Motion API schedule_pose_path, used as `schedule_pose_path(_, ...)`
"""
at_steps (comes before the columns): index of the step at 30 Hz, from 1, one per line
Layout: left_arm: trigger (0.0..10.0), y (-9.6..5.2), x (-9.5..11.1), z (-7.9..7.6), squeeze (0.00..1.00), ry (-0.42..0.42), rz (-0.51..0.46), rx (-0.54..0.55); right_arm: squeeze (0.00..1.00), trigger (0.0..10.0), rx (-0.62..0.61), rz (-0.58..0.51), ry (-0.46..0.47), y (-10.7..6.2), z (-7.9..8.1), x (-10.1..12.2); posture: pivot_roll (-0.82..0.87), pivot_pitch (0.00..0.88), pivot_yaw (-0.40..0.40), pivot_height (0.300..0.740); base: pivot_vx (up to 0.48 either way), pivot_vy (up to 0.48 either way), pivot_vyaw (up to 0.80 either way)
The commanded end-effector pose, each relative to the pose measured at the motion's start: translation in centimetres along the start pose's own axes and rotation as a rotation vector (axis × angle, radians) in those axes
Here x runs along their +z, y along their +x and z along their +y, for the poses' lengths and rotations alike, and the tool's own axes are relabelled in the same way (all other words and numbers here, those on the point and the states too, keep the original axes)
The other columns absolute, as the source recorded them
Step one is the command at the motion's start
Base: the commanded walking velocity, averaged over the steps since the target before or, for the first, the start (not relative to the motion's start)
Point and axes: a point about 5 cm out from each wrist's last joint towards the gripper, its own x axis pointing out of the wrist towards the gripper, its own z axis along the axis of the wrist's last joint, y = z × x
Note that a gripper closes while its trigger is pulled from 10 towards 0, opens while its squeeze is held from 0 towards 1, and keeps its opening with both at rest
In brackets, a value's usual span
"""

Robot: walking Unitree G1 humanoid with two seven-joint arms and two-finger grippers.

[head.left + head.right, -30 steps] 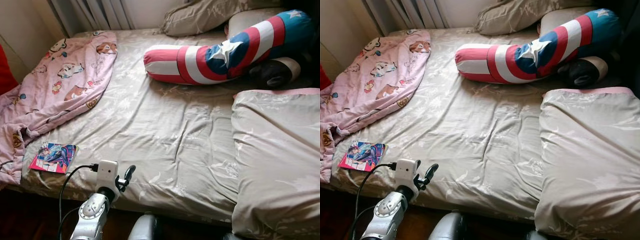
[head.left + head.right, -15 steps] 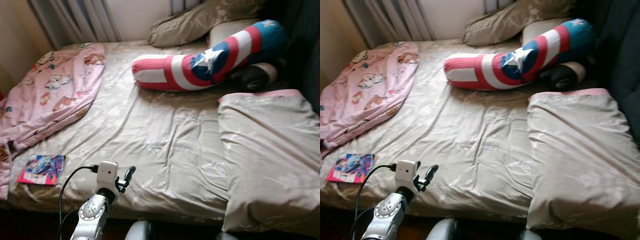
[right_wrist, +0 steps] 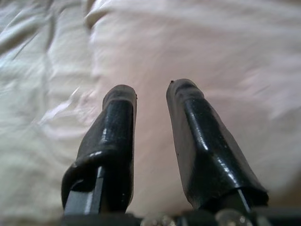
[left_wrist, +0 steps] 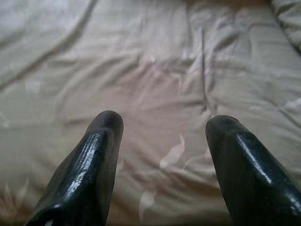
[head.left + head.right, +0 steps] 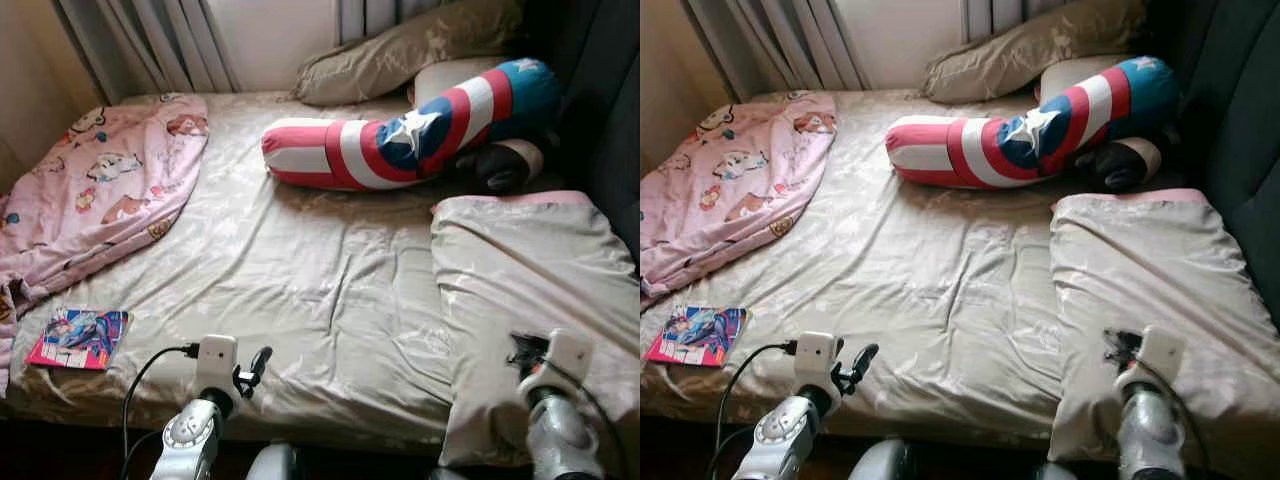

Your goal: Clean up the room

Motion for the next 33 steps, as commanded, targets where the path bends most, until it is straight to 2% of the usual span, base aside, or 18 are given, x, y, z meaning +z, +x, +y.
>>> schedule_pose_path(1,10.0,-0.3,-0.8,0.6,0.0,-0.024,0.038,0.033,0.0,10.0,0.03,0.035,-0.001,0.0,0.6,-0.6,0.0,0.078,0.061,0.672,0.0,0.0,0.0)
schedule_pose_path(4,10.0,-0.3,-1.6,0.4,0.0,-0.046,0.086,0.043,0.0,10.0,0.027,0.101,-0.001,-0.2,1.0,-1.5,0.0,0.071,0.052,0.692,0.0,0.0,0.0)
schedule_pose_path(6,10.0,-0.3,-2.0,0.1,0.0,-0.074,0.112,0.036,0.0,10.0,0.062,0.135,-0.045,-0.2,1.8,-2.0,0.01,0.07,0.05,0.707,0.0,0.0,0.0)
schedule_pose_path(9,10.0,-0.3,-2.5,-0.2,0.0,-0.09,0.134,0.031,0.0,10.0,0.091,0.139,-0.039,-0.2,2.7,-2.3,0.0,0.07,0.048,0.727,0.0,0.0,0.0)
schedule_pose_path(15,10.0,-0.7,-4.1,-0.4,0.0,-0.046,0.245,0.016,0.0,10.0,0.098,0.212,-0.057,-0.9,3.2,-3.9,0.01,0.056,0.045,0.74,0.0,0.0,0.0)
schedule_pose_path(20,10.0,-0.6,-4.3,-0.6,0.0,-0.027,0.275,0.003,0.0,10.0,0.115,0.207,-0.024,-0.9,4.0,-4.0,0.01,0.047,0.044,0.74,0.0,0.0,0.0)
schedule_pose_path(23,10.0,-0.9,-5.0,-0.6,0.0,-0.005,0.337,0.013,0.0,10.0,0.073,0.263,-0.023,-1.5,3.7,-5.2,0.01,0.034,0.046,0.74,0.0,0.0,0.0)
schedule_pose_path(28,10.0,-2.2,-6.9,-0.1,0.0,0.03,0.454,0.058,0.0,10.0,-0.01,0.367,0.055,-3.2,2.7,-7.8,0.0,0.008,0.055,0.74,0.0,0.0,0.0)
schedule_pose_path(33,10.0,-3.0,-7.5,0.6,0.0,0.034,0.474,0.086,0.0,10.0,-0.102,0.387,0.126,-4.3,1.7,-9.1,-0.01,0.0,0.065,0.74,0.0,0.0,0.0)
